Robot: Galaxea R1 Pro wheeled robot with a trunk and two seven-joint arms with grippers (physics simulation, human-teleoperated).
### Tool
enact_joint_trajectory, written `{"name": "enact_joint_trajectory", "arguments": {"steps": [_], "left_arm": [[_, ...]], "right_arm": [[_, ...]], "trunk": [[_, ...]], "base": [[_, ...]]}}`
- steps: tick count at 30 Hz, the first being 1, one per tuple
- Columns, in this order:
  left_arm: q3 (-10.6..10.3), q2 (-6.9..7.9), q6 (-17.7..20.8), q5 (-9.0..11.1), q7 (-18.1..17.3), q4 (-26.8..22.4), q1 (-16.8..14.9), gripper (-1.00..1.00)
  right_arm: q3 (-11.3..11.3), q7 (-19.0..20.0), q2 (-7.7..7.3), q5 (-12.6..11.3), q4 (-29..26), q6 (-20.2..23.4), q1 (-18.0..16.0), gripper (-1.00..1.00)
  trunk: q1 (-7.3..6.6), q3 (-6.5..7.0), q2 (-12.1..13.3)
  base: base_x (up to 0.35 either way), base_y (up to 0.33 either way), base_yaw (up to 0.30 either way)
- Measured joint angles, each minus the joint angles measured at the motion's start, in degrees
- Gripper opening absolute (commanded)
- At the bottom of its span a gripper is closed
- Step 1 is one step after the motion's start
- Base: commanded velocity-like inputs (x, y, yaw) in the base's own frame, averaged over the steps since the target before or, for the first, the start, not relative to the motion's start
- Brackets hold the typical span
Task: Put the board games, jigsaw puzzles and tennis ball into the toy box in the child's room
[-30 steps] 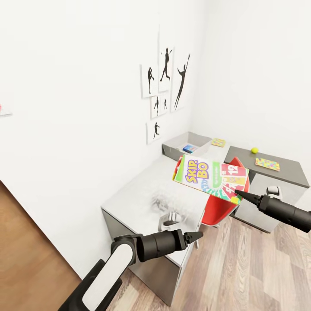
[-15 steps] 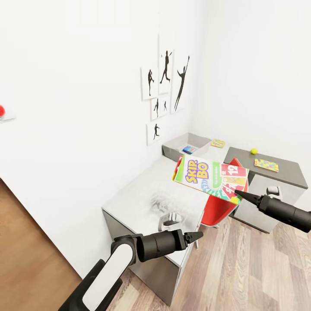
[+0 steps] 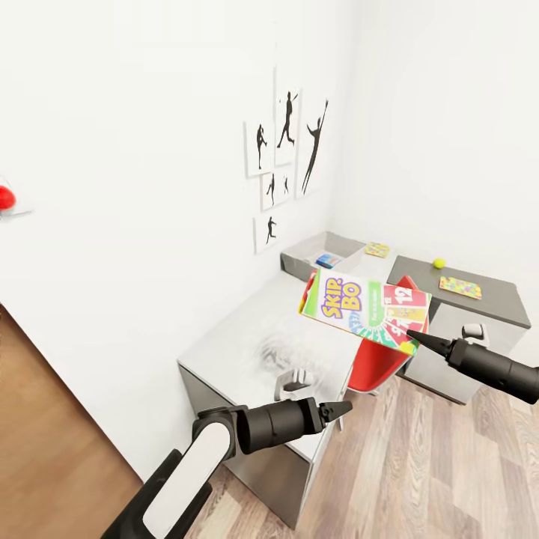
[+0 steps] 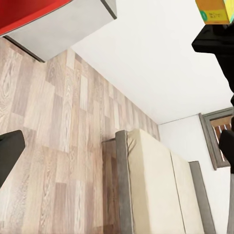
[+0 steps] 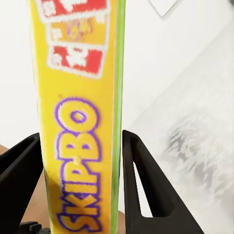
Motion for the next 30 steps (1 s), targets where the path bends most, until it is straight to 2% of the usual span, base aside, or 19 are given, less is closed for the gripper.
{"name": "enact_joint_trajectory", "arguments": {"steps": [24,30], "left_arm": [[0.0,0.03,0.0,0.02,0.0,-0.01,0.0,1.0],[0.0,0.03,0.0,0.01,0.0,0.0,0.0,1.0]], "right_arm": [[0.03,0.0,0.0,0.02,0.0,0.0,0.02,-1.0],[0.02,-0.01,0.01,0.03,0.0,-0.02,0.02,-1.0]], "trunk": [[-5.29,4.34,9.66],[-5.29,4.34,9.68]], "base": [[0.0,0.0,0.0],[0.0,0.0,0.0]]}}
